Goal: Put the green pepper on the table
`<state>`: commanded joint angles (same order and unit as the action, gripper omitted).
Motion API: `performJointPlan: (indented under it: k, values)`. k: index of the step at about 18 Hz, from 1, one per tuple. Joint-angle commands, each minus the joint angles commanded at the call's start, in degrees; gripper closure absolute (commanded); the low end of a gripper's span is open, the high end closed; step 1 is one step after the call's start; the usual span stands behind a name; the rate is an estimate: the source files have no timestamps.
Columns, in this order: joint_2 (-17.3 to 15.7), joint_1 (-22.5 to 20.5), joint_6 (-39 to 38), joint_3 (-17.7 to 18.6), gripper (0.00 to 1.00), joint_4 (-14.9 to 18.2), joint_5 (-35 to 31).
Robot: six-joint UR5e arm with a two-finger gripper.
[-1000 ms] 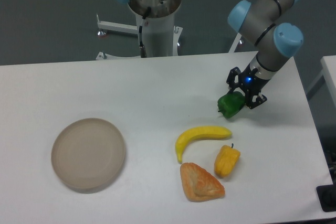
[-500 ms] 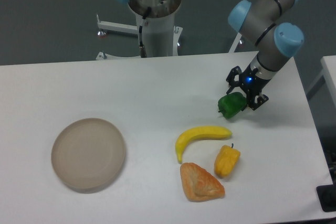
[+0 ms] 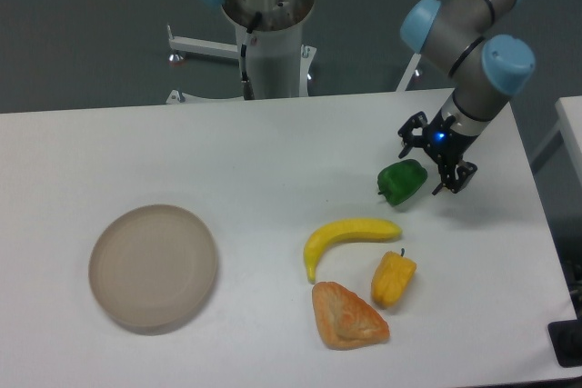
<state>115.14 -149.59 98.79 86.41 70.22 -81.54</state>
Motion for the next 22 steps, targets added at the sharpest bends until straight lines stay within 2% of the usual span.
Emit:
performJointPlan:
  k: [5, 9, 13, 17, 22]
  values:
    - [0.79, 1.06, -0.09, -4.57, 0.0, 0.09, -2.91]
    - [2.72, 3.16, -1.14, -9.23, 0.0, -0.26, -6.17]
    - [4.3, 4.75, -2.71, -12.22, 0.0, -0.44, -8.2]
    - [5.36, 5.45, -5.09, -14.16, 0.0, -0.52, -8.2]
    - [5.62, 5.54, -6.77, -14.34, 0.0, -1.4, -8.2]
